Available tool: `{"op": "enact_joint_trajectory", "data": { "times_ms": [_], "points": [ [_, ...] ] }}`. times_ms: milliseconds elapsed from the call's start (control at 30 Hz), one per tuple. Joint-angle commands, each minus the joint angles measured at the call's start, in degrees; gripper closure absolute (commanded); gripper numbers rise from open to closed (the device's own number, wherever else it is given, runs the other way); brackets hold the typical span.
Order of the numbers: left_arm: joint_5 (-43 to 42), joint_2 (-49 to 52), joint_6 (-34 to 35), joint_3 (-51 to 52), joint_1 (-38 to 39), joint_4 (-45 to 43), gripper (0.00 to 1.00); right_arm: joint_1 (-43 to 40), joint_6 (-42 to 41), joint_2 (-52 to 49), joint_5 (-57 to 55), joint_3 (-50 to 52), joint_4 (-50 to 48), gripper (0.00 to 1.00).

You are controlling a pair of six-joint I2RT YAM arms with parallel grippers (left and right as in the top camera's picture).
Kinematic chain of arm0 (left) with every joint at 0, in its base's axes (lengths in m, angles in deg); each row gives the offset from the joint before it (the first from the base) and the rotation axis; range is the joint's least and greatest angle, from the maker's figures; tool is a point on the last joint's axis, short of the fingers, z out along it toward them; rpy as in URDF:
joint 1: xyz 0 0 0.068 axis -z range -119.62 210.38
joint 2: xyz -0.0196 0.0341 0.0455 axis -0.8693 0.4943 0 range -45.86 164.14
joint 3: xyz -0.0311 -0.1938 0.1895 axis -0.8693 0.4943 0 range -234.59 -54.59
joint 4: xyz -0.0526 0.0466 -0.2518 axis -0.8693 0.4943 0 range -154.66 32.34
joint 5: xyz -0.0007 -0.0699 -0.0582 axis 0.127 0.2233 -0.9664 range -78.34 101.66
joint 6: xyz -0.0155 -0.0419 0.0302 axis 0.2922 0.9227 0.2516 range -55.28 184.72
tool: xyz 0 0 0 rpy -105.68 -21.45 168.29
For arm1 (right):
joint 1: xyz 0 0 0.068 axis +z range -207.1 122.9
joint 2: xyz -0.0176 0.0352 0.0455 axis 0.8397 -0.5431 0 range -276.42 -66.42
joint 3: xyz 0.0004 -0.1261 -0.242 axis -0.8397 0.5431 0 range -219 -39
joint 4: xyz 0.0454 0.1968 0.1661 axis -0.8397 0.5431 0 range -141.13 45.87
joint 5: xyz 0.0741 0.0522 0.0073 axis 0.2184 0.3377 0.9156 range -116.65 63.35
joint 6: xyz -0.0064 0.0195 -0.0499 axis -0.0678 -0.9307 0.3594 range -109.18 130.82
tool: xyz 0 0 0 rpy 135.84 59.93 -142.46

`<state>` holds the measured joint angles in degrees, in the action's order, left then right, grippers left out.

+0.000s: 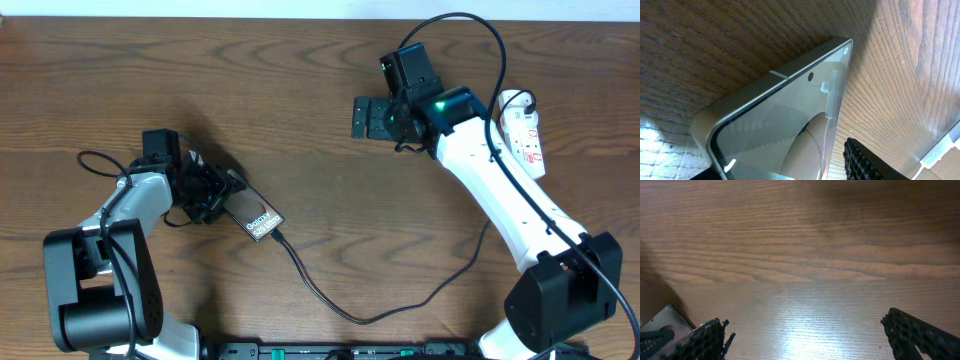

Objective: Plug charger to phone and switch on socket
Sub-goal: 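Lower the phone with the left gripper onto the table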

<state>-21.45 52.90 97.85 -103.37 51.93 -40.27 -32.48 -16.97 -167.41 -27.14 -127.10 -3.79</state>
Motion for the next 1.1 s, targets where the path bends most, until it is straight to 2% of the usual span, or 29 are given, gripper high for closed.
{"op": "enact_joint_trajectory", "data": {
  "times_ms": [0,1067],
  "points": [
    [10.3,4.0,-0.3,3.9,-0.2,2.6,0.43,0.2,0.4,0.3,-0.8,-0.2,0.2,0.01],
    [10.3,4.0,-0.3,3.9,-0.1,6.9,0.43,0.2,0.4,0.3,-0.9,-0.2,0.3,0.01]
  ]
}}
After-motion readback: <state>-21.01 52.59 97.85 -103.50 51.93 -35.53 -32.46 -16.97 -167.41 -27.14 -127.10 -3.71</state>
